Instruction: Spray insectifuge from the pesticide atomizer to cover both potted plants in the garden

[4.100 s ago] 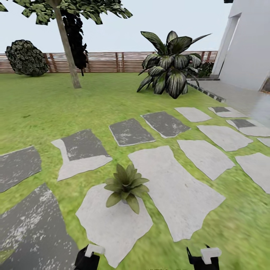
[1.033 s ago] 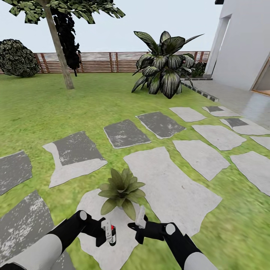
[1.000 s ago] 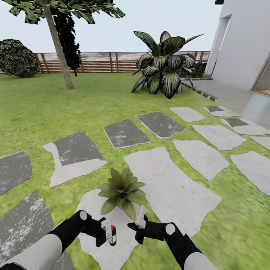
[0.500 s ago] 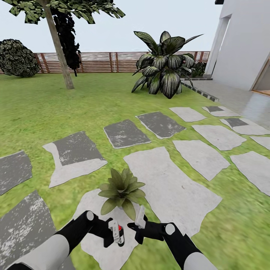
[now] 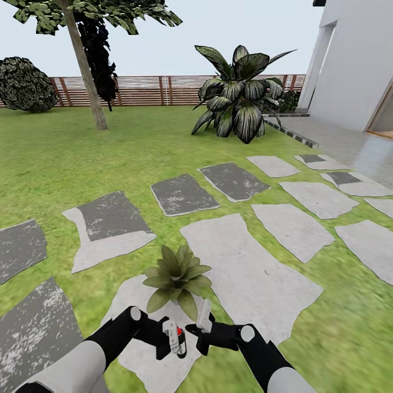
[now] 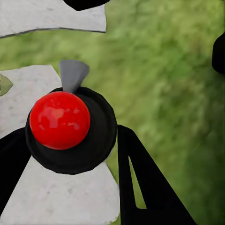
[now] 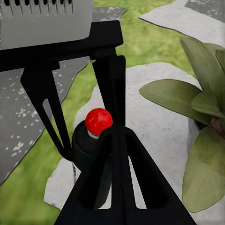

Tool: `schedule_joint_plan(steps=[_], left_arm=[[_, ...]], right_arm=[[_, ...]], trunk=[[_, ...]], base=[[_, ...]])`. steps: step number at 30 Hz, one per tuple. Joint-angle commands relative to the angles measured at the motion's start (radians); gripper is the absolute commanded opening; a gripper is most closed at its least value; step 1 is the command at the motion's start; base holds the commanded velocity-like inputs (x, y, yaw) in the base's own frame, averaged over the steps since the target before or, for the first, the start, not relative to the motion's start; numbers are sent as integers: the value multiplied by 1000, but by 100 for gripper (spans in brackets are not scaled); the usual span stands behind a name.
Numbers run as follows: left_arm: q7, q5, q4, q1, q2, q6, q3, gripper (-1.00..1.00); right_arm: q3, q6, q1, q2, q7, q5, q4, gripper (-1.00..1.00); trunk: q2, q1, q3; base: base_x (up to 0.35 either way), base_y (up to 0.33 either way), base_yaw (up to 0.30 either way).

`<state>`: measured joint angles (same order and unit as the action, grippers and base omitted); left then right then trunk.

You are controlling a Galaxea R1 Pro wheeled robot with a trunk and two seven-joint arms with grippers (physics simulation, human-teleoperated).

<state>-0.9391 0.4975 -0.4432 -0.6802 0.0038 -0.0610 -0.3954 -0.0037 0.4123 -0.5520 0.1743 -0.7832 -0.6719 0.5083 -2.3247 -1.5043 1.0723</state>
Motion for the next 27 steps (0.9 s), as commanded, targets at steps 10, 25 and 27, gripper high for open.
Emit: schedule_joint_plan(steps=[10, 25, 27], left_arm=[[0, 1, -5, -1, -1, -9, 1, -100], [-3, -2, -5, -1, -1, -34, 6, -100], [-3, -3, -5, -1, -2, -34, 7, -100]], right_arm=[[-1, 3, 0, 0, -1, -6, 1, -100], [-1, 3, 0, 0, -1, -6, 1, -100], [-1, 3, 0, 0, -1, -6, 1, -100]], trunk=[[0, 0, 1], [0, 0, 1], [0, 0, 1]], base=[[0, 0, 0], [0, 0, 0], [0, 0, 0]])
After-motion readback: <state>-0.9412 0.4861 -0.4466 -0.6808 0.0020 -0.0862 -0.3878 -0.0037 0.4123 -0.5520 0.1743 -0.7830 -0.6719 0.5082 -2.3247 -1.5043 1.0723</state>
